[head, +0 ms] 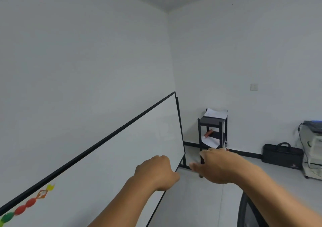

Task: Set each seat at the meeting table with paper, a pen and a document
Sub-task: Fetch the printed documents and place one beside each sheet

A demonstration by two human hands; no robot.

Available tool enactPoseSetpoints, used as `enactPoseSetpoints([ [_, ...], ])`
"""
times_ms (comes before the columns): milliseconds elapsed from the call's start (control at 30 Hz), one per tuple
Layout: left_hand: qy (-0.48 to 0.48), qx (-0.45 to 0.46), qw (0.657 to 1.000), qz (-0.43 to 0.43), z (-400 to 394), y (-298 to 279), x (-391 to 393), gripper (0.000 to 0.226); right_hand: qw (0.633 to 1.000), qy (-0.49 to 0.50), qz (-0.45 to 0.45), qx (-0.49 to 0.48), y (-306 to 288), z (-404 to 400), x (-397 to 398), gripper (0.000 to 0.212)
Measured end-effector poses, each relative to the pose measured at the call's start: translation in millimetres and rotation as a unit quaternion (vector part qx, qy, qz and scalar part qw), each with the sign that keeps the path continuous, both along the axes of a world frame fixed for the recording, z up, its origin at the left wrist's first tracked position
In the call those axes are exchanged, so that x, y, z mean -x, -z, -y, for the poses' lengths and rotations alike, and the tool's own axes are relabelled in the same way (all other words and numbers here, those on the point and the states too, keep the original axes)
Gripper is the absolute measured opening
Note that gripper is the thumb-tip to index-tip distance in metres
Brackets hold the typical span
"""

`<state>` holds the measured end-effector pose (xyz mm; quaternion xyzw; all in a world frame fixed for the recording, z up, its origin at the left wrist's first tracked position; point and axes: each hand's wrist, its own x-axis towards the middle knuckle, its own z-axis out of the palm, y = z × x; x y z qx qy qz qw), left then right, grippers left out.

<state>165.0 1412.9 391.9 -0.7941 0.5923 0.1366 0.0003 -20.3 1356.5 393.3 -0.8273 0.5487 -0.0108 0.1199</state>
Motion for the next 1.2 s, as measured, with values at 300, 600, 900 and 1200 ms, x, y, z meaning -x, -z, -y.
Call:
enactPoseSetpoints([
  [300, 0.081, -0.054, 0.995, 0.015, 197, -9, -60, 0.056, 0.996, 0.030, -0.077, -0.028, -5, 191, -63, 0.041],
  [600, 0.204, -0.022, 0.978, 0.022, 400, 4, -112, 0.040, 0.988, 0.127, -0.083, -0.038, 4, 348, -116, 0.047],
  [900, 0.278, 0.040, 0.958, 0.055, 567, 0, -92, 0.043, 0.977, 0.197, -0.077, -0.014, -7, 479, -99, 0.046],
  [1200, 0.320, 0.042, 0.944, 0.070, 756, 18, -22, 0.031, 0.979, 0.194, -0.064, -0.012, 11, 661, -34, 0.045],
])
